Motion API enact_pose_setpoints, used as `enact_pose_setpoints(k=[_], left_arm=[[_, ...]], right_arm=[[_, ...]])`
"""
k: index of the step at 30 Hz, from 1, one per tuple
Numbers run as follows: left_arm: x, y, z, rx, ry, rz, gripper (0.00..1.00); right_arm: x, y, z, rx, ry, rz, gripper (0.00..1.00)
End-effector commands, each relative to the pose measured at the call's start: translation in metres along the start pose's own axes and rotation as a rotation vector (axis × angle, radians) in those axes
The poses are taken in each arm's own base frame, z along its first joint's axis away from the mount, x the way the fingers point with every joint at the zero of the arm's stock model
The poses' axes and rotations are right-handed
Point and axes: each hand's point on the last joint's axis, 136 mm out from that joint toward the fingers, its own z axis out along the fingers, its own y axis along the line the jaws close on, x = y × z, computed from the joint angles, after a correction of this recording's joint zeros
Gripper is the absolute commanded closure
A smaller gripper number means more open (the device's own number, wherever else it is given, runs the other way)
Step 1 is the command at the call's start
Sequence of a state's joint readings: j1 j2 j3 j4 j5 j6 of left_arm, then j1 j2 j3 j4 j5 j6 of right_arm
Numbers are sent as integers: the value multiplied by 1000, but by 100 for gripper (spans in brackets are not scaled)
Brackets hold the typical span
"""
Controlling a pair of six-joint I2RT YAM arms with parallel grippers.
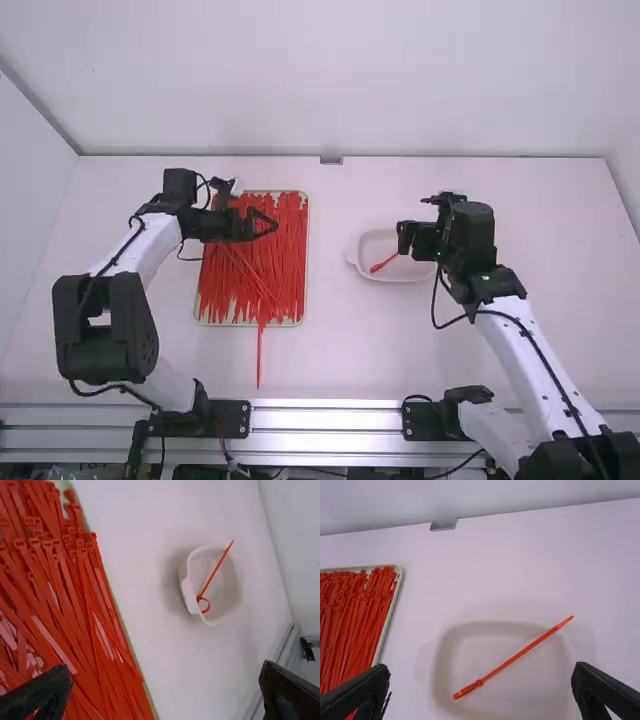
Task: Fasten the cable tie
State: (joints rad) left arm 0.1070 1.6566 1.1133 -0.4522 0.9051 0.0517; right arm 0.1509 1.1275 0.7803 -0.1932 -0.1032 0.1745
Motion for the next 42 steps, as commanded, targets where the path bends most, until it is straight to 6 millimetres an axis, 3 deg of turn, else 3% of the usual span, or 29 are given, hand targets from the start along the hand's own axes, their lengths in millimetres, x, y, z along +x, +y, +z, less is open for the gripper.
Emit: enact_pose_setpoints(k=[1, 9, 14, 27, 39, 42], left_arm=[[-2, -17, -2, 1, -12, 53, 4], [10, -32, 7, -58, -31, 124, 14], [12, -27, -1, -127, -86, 173, 21], [15, -10, -36, -373, -316, 320, 47], [79, 34, -64, -653, -371, 280, 76], [93, 45, -70, -714, -380, 269, 82]], right_arm=[[-11, -12, -9, 46, -57, -18, 6], [-18, -58, -31, 199, -184, -75, 17], [-13, -62, -41, 212, -246, -111, 25], [63, -66, -47, 212, -246, -111, 54], [131, -75, -35, 212, -246, -111, 80], [133, -75, -35, 211, -270, -114, 85]])
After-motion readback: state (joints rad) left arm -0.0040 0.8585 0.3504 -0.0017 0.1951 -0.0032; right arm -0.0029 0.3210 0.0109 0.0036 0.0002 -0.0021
